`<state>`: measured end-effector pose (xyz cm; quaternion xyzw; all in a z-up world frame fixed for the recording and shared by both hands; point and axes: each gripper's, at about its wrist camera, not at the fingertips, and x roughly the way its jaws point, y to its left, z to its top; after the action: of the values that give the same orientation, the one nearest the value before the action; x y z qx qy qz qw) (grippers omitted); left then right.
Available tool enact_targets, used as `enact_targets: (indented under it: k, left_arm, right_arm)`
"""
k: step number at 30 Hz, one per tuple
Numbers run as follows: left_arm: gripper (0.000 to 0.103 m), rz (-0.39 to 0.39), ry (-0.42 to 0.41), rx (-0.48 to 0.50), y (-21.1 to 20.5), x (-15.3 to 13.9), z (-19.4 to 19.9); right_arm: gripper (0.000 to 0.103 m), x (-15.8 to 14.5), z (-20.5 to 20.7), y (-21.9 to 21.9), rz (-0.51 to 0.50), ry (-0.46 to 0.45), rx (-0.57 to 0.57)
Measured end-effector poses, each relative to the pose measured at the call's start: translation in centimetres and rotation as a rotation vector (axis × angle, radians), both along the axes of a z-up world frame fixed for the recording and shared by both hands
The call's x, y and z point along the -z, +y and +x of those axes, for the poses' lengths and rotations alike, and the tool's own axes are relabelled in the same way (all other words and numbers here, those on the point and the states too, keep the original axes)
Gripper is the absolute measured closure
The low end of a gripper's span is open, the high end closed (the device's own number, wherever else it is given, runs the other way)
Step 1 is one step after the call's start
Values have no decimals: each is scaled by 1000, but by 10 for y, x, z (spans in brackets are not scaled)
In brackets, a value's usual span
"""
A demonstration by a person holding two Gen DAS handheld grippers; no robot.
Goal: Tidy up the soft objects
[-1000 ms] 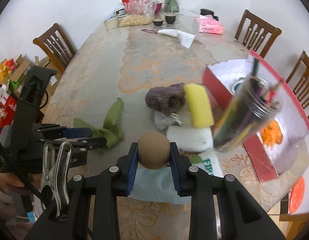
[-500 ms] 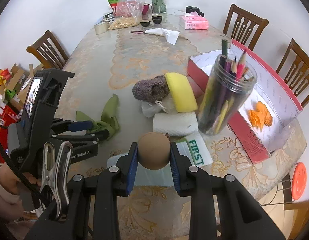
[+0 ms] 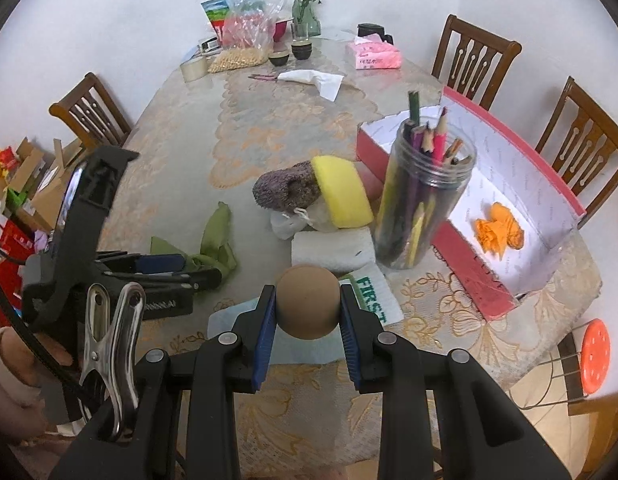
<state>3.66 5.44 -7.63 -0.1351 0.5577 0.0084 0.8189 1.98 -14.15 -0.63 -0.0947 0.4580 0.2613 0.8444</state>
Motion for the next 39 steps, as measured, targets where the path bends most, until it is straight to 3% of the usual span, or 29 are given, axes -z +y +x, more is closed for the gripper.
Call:
enact_targets:
  k: [7,10,14,17,22,29,34,36,38,39]
  left_arm:
    - [45,95,-25,46,-14,3,0]
    - [65,161,-41,48,-17,5,-1]
    - [85,117,-42,11,-6,5,-1]
    - [92,57,-41,-15,4,3,-2]
    - [98,33,-64,-2,6,-12,-9]
    - [99,19,-134,20,4,-51,-14]
    - [97,17,-139,48,3,-56,-8]
    - [89,24,-114,56,1,-52,-6]
    - [65,21,-82,52,-2,-45,-3]
    - [61,23,-68,46,-3,-41,-1]
  right_arm:
    - [72,-9,-3,-13,-1,-20,29]
    - [72,-11,-5,-19,2,-18,47]
    - [72,-13,-8,-26,5,-18,69]
    - [72,-12,-9,-32,16,-9,89]
    - [72,-12,-12,-38,25,-9,113]
    - [72,-14,-13,-46,36,-11,138]
    - [72,-15,-11,-49,50,-13,142]
    - [72,-13,-9,-50,50,-8,138]
    - [72,-11,-6,-52,48,-1,133]
    - [72,-9,-4,-53,48,5,131]
